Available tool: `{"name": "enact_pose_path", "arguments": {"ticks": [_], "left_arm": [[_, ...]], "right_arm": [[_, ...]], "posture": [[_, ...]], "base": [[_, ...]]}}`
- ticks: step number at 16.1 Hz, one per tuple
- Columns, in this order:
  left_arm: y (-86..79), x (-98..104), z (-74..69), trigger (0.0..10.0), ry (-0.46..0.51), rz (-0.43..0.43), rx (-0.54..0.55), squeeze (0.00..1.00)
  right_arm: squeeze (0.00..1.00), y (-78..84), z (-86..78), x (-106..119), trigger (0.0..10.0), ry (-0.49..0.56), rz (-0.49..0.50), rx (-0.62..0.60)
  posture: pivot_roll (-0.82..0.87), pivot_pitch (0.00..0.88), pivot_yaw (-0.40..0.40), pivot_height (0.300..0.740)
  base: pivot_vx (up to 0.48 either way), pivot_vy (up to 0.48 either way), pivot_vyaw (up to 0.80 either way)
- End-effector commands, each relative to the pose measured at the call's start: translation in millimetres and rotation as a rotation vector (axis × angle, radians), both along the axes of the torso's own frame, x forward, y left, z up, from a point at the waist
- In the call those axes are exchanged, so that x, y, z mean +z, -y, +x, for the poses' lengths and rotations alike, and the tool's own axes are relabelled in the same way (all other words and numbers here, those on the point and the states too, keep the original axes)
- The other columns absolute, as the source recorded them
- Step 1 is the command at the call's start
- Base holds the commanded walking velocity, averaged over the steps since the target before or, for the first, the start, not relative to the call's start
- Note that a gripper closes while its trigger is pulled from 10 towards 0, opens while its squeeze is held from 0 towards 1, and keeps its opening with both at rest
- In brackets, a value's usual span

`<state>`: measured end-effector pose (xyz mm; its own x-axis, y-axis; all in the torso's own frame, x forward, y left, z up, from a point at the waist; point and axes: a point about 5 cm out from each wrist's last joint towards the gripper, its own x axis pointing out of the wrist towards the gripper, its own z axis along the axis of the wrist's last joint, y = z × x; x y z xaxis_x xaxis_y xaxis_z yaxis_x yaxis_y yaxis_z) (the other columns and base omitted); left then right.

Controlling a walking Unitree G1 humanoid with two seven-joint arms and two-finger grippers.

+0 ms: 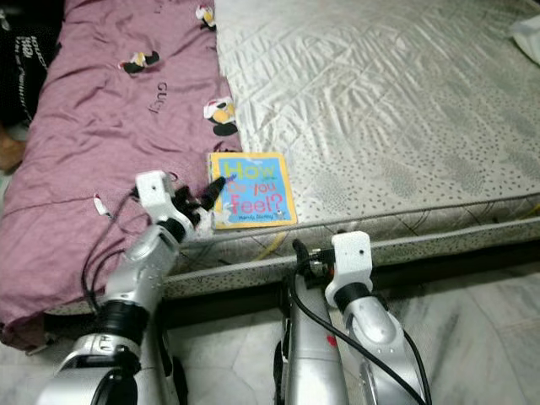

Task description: Clean up the room

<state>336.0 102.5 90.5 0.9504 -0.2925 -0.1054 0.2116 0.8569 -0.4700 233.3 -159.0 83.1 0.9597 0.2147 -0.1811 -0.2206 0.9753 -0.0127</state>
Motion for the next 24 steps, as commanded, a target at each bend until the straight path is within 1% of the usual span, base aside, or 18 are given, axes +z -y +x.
{"name": "enact_pose_path", "arguments": {"ticks": [1, 4, 5, 6, 7, 8, 10, 12, 13, 14, 15, 16, 17, 19, 21, 22, 23, 24], "left_arm": [[3.1, -5.0, 0.4, 10.0, -0.045, -0.045, -0.018, 0.00], [9.1, -12.3, -1.8, 10.0, -0.092, -0.093, -0.027, 0.00], [9.8, -13.5, -2.8, 10.0, -0.100, -0.110, -0.021, 0.00], [9.9, -16.7, -6.0, 10.0, -0.106, -0.109, -0.016, 0.00], [9.5, -17.5, -6.6, 10.0, -0.108, -0.109, -0.014, 0.00], [7.6, -20.1, -7.6, 10.0, -0.128, -0.136, 0.002, 0.00], [2.2, -20.3, -7.4, 10.0, -0.139, -0.162, 0.040, 0.00], [0.9, -18.8, -9.8, 10.0, -0.139, -0.186, 0.057, 0.00], [0.0, -21.5, -10.4, 10.0, -0.157, -0.201, 0.060, 0.00], [-3.3, -29.4, -10.3, 10.0, -0.217, -0.222, 0.063, 0.00], [-6.4, -39.0, -10.3, 10.0, -0.279, -0.178, 0.046, 0.00], [-10.5, -39.0, -6.4, 10.0, -0.300, -0.237, 0.068, 0.00], [-14.7, -37.9, -2.6, 10.0, -0.303, -0.217, 0.062, 0.00], [-19.8, -31.7, 6.5, 10.0, -0.334, -0.236, 0.031, 0.00], [-21.8, -28.4, 11.7, 10.0, -0.352, -0.237, 0.004, 0.00], [-21.3, -25.3, 14.2, 10.0, -0.357, -0.260, -0.012, 0.00], [-19.2, -22.0, 16.2, 10.0, -0.362, -0.270, -0.039, 0.00], [-12.8, -19.7, 17.7, 10.0, -0.380, -0.278, -0.076, 0.00]], "right_arm": [[0.00, 0.6, -2.6, 0.5, 10.0, -0.014, -0.005, 0.005], [0.00, -2.1, -0.8, 4.6, 10.0, -0.014, 0.004, 0.031], [0.00, -4.0, 0.1, 7.0, 10.0, -0.016, 0.031, 0.043], [0.00, -11.2, 2.2, 14.4, 10.0, -0.008, 0.088, 0.087], [0.00, -12.8, 2.6, 15.9, 10.0, -0.005, 0.098, 0.096], [0.00, -15.7, 3.5, 17.9, 10.0, -0.001, 0.108, 0.111], [0.00, -17.3, 4.5, 15.9, 10.0, -0.006, 0.099, 0.116], [0.00, -16.0, 5.1, 14.3, 10.0, -0.014, 0.092, 0.116], [0.00, -16.0, 5.8, 14.8, 10.0, -0.015, 0.092, 0.117], [0.00, -17.3, 7.5, 16.6, 10.0, -0.010, 0.093, 0.120], [0.00, -19.5, 8.4, 20.3, 10.0, -0.002, 0.105, 0.130], [0.00, -23.6, 8.4, 26.5, 10.0, -0.001, 0.145, 0.169], [0.00, -30.1, 9.1, 36.5, 10.0, 0.019, 0.172, 0.225], [0.00, -39.9, 11.6, 54.1, 10.0, 0.062, 0.182, 0.312], [0.00, -38.6, 12.9, 51.3, 10.0, 0.062, 0.159, 0.297], [0.00, -37.9, 11.6, 48.9, 10.0, 0.055, 0.155, 0.292], [0.00, -37.8, 9.5, 47.0, 10.0, 0.051, 0.148, 0.290], [0.00, -38.8, 7.0, 46.5, 10.0, 0.048, 0.139, 0.294]], "posture": [[-0.18, 0.193, -0.030, 0.506], [-0.18, 0.191, -0.033, 0.506], [-0.18, 0.188, -0.032, 0.506], [-0.18, 0.184, -0.032, 0.506], [-0.18, 0.184, -0.031, 0.506], [-0.18, 0.182, -0.033, 0.506], [-0.18, 0.176, -0.036, 0.506], [-0.17, 0.171, -0.037, 0.506], [-0.17, 0.169, -0.038, 0.506], [-0.17, 0.168, -0.039, 0.506], [-0.17, 0.168, -0.039, 0.506], [-0.17, 0.167, -0.043, 0.506], [-0.18, 0.170, -0.040, 0.506], [-0.18, 0.169, -0.039, 0.506], [-0.19, 0.164, -0.033, 0.506], [-0.19, 0.164, -0.033, 0.506], [-0.19, 0.163, -0.033, 0.506], [-0.20, 0.160, -0.031, 0.506]], "base": [[0.000, 0.000, 0.00], [0.000, 0.000, 0.00], [0.000, 0.000, 0.00], [0.000, 0.000, 0.00], [0.000, 0.000, 0.00], [0.000, 0.000, 0.00], [0.000, 0.000, 0.00], [0.000, 0.000, 0.00], [0.000, 0.000, 0.00], [0.000, 0.000, 0.00], [0.000, 0.000, 0.00], [0.000, 0.000, 0.00], [0.000, 0.000, 0.00], [0.000, 0.000, 0.00], [0.000, 0.000, 0.00], [0.000, 0.000, 0.00], [0.000, 0.000, 0.00], [0.000, 0.000, 0.00]]}}
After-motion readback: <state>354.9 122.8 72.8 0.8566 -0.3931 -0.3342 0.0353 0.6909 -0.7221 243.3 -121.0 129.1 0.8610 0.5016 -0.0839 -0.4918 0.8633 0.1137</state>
